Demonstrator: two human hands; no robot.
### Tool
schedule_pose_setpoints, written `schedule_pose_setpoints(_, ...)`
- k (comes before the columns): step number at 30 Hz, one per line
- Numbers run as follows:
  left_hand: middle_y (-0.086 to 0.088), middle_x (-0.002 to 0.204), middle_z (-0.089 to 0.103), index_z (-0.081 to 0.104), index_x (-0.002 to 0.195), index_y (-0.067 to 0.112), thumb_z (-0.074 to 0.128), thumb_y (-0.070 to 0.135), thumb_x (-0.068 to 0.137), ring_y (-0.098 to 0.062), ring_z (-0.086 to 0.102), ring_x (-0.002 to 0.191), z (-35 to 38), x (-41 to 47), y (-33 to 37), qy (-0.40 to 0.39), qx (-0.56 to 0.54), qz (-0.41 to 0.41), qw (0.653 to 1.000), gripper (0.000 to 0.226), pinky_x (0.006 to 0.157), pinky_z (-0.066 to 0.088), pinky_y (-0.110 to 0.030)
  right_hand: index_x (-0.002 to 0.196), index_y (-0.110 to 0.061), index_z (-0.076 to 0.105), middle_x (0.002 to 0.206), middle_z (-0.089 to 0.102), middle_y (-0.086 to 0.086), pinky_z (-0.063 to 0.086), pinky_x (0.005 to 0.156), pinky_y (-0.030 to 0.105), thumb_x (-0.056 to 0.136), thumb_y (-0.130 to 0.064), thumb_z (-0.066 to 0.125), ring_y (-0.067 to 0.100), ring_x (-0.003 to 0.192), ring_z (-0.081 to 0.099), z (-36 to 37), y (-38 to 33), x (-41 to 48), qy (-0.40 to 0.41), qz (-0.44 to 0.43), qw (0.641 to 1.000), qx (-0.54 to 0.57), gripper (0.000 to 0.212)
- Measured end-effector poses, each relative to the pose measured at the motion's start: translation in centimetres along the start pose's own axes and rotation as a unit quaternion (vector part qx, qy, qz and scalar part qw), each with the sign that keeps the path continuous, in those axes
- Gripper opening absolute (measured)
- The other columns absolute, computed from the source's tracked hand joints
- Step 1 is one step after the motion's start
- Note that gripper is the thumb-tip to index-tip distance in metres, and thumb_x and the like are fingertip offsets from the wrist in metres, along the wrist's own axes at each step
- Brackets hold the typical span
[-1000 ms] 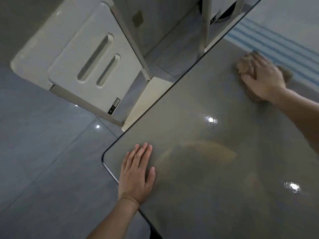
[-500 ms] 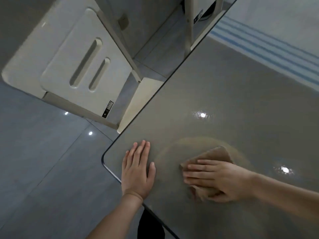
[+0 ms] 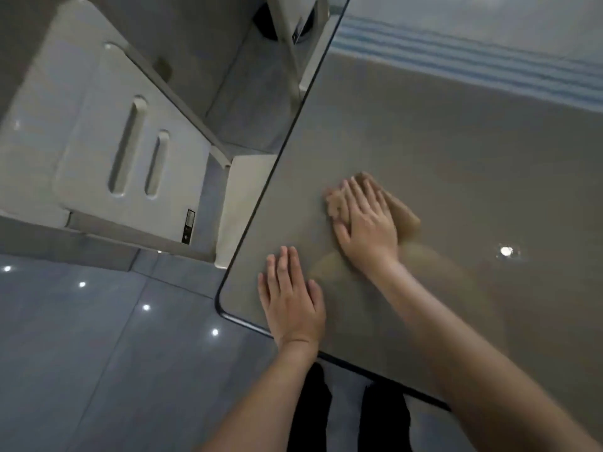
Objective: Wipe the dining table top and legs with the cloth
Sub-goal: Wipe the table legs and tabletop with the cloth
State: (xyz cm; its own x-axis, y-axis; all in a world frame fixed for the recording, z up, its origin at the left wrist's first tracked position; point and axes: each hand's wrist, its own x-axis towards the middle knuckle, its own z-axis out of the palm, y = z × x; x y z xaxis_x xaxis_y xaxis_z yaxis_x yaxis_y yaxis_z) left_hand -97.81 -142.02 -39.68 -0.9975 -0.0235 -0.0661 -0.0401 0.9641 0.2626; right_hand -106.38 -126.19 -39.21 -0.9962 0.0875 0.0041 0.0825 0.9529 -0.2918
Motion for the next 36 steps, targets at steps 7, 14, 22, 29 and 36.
schedule_pose_setpoints(7,-0.008,0.150,0.040,0.036,0.147,0.010,0.038,0.031,0.092,-0.030,0.030,0.141,0.2,-0.3,-0.1,0.019,-0.013,0.011,1.000,0.059,0.115,0.022,-0.047,0.150,-0.023,0.032,0.158,0.028,-0.003,0.017,0.121,0.037,0.090,-0.041,0.047,0.017,0.148,0.020,-5.3,11.1,-18.2,-0.125,-0.157,0.979,-0.031,0.064)
schedule_pose_setpoints(14,-0.009,0.150,0.039,0.034,0.147,0.008,0.038,0.029,0.093,-0.031,0.030,0.141,0.9,-0.4,0.0,0.043,0.005,0.013,0.999,0.058,0.115,0.022,-0.049,0.150,-0.006,0.028,0.156,0.029,0.013,0.015,0.118,0.042,0.081,-0.045,0.036,0.030,0.146,0.022,-8.0,19.5,-12.1,0.128,0.494,0.859,0.028,0.079)
schedule_pose_setpoints(22,-0.011,0.148,0.042,0.038,0.144,0.007,0.039,0.028,0.091,-0.034,0.033,0.138,1.1,-0.4,0.0,0.066,0.002,0.022,0.998,0.057,0.112,0.025,-0.051,0.149,-0.011,0.033,0.156,0.031,0.004,0.010,0.121,0.038,0.089,-0.044,0.030,0.025,0.148,0.020,-1.6,4.9,-10.1,0.044,0.163,0.986,0.015,0.068)
schedule_pose_setpoints(29,-0.008,0.153,0.036,0.033,0.147,0.010,0.034,0.031,0.094,-0.030,0.027,0.142,1.0,-0.5,0.1,0.057,0.009,0.018,0.998,0.057,0.117,0.019,-0.048,0.148,-0.018,0.037,0.156,0.033,-0.002,0.014,0.122,0.035,0.092,-0.041,0.042,0.015,0.148,0.019,-1.0,4.7,-18.6,0.022,0.024,0.999,0.006,0.061)
schedule_pose_setpoints(36,-0.009,0.152,0.037,0.034,0.146,0.010,0.036,0.029,0.093,-0.031,0.028,0.142,0.9,-0.4,-0.1,0.044,-0.004,0.023,0.999,0.057,0.115,0.020,-0.050,0.146,-0.015,0.041,0.153,0.038,0.002,0.022,0.119,0.040,0.092,-0.039,0.049,0.017,0.146,0.025,-1.8,7.2,-23.0,0.073,0.061,0.995,0.018,0.060)
